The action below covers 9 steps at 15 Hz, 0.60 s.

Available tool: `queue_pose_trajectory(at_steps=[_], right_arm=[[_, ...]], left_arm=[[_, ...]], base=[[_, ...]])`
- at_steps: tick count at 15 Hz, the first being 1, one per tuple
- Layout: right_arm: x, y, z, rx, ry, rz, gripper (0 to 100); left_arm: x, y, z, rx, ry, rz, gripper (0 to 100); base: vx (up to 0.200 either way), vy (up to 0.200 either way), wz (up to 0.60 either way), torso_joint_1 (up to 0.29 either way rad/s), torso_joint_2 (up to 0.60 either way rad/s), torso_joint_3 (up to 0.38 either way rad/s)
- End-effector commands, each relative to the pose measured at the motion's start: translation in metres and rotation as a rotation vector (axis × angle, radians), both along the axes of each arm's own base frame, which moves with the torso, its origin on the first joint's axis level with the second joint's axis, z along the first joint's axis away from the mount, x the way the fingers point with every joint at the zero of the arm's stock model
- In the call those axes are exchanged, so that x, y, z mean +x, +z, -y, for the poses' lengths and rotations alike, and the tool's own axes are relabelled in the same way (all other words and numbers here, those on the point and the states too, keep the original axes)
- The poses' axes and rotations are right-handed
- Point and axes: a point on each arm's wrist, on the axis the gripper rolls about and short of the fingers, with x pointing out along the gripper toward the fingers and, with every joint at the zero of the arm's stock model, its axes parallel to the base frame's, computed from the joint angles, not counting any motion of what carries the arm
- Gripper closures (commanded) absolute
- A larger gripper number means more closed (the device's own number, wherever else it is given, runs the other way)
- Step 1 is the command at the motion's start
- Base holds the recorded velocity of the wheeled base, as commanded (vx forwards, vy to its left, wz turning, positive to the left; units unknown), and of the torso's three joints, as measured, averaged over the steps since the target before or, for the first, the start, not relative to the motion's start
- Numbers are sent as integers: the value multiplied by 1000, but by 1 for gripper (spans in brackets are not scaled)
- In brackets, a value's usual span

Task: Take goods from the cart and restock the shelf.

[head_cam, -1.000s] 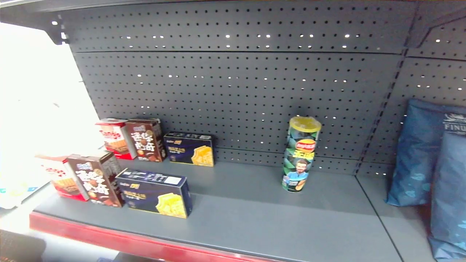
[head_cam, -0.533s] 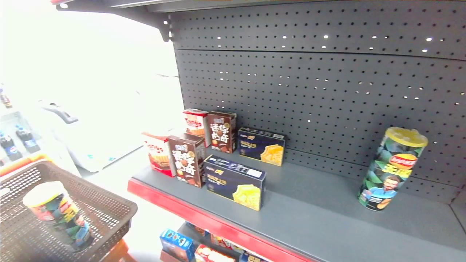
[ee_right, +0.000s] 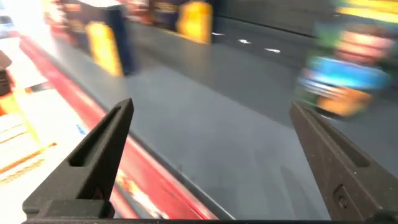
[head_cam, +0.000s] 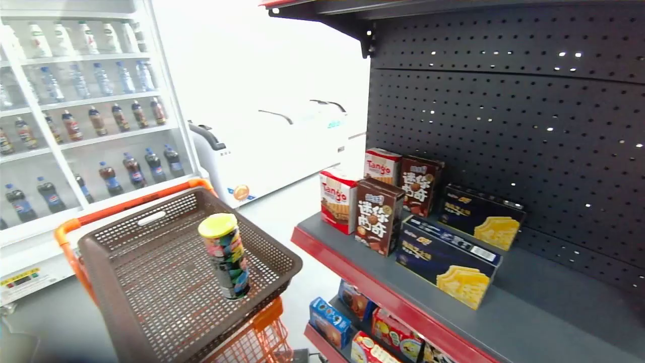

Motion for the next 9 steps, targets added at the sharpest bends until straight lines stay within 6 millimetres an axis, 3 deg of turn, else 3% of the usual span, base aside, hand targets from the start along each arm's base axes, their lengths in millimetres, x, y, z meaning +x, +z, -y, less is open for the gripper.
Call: queue_pose_trajectory(at_steps=[1,5,6,7,9], right_arm=[[0,0,0,-1,1,1,0],[0,0,0,-1,1,0,0],[0,0,0,-1,1,1,0],[0,0,0,-1,0,0,0],[0,0,0,-1,0,1,0]], left_arm=[[0,0,0,0,1,1,0],[0,1,0,0,1,4,0],[-2,8,0,7,-7,31,0],[-12,48,1,51,-50,98,0],[1,99,1,60,-51,3,0]], base=[[0,0,0,0,0,0],[0,0,0,0,0,0],[0,0,0,0,0,0],[0,0,0,0,0,0],[0,0,0,0,0,0]])
